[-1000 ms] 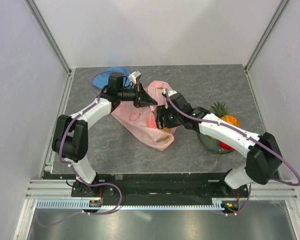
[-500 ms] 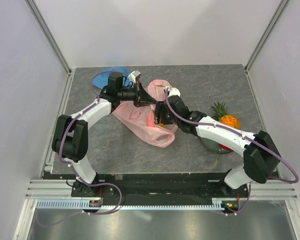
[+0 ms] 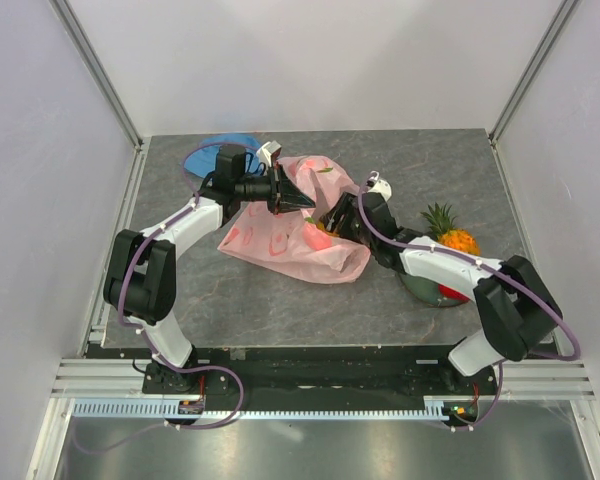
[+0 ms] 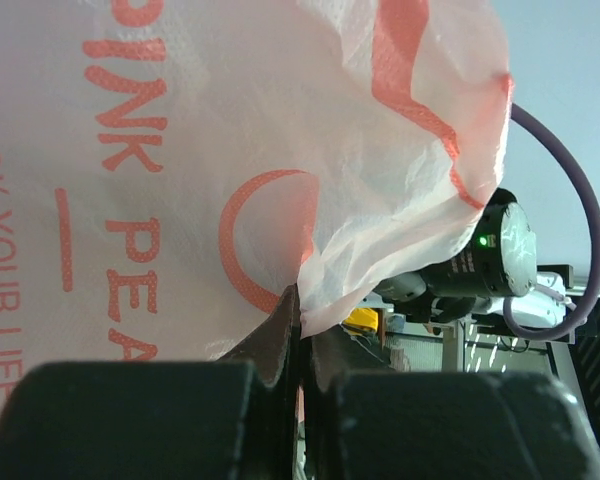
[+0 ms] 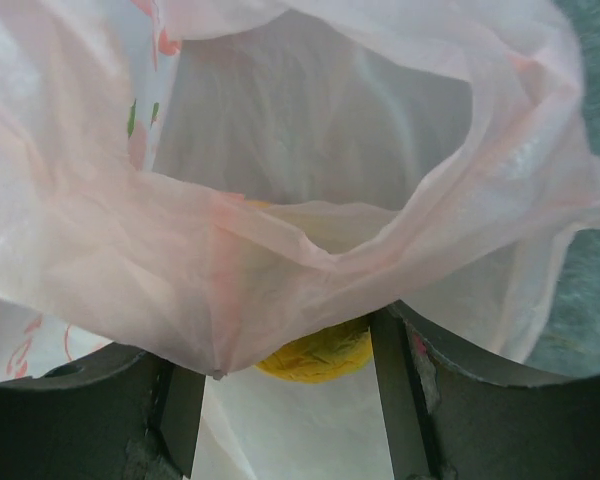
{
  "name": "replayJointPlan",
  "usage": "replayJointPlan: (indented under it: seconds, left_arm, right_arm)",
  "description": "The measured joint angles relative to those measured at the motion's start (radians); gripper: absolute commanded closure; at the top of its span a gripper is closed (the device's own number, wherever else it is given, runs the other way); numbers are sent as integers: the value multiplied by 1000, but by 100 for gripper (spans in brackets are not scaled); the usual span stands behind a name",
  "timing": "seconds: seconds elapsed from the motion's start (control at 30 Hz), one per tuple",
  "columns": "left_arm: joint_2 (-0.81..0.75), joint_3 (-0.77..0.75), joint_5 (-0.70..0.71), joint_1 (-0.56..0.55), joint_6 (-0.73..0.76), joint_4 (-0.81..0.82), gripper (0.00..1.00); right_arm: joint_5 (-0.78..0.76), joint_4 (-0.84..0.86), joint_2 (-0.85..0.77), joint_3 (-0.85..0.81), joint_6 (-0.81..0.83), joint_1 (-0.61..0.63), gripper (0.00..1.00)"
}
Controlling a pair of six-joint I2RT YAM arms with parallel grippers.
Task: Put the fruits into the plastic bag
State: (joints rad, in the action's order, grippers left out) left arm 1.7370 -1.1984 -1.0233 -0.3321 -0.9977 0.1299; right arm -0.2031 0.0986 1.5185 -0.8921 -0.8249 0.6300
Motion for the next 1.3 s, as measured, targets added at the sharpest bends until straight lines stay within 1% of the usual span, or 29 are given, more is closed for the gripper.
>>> replayJointPlan:
  seconds: [0.07, 0.17, 0.2, 0.23, 0.27, 0.33, 0.37, 0.43, 0.47, 0.57, 0.73, 0.77, 0.83, 1.03, 1.1, 1.2, 1.3]
  left_arm:
    - [0, 2, 0, 0, -1, 0, 98]
    - [0, 5, 0, 0, -1, 0, 99]
    - [0, 7, 0, 1, -1, 0, 98]
    - [0, 9, 0, 1, -2, 1, 99]
    - [0, 9, 0, 1, -3, 1, 98]
    - [0, 10, 0, 1, -5, 1, 98]
    - [0, 10, 0, 1, -5, 3, 98]
    - [0, 10, 0, 1, -6, 4, 98]
    - [0, 10, 0, 1, -6, 5, 98]
    - [0, 10, 0, 1, -7, 7, 98]
    - [0, 10, 0, 1, -8, 7, 98]
    - [0, 10, 0, 1, -8, 8, 98]
    - [0, 10, 0, 1, -8, 7, 99]
    - [0, 11, -1, 4, -8, 8, 99]
    - [0, 11, -1, 10, -8, 8, 98]
    - [1, 11, -3, 21, -8, 11, 99]
    - [2, 11, -6, 31, -8, 15, 99]
  right_arm:
    - [30, 29, 28, -1, -18, -11, 93]
    - [78, 42, 77, -6, -36, -23, 79]
    - [95, 44, 91, -9, -41, -25, 70]
    - [106, 45, 103, -10, -45, -26, 64]
    - [120, 44, 112, -11, -48, -26, 54]
    - [137, 45, 118, -11, -55, -26, 43]
    - [140, 46, 118, -12, -55, -26, 35]
    - [146, 51, 117, -12, -54, -26, 29]
    - [146, 51, 117, -12, -53, -26, 23]
    - [146, 51, 112, -12, -40, -29, 16]
    - [147, 51, 82, -12, 2, -31, 11]
    - [147, 51, 77, -12, 10, -31, 4]
    - [151, 51, 68, -12, 21, -31, 2]
    - [153, 33, 35, -12, 69, -32, 2]
    - [154, 11, 3, -12, 98, -32, 5]
    - [150, -17, -76, 4, 143, -31, 7]
    - [138, -54, -203, 43, 201, -27, 10]
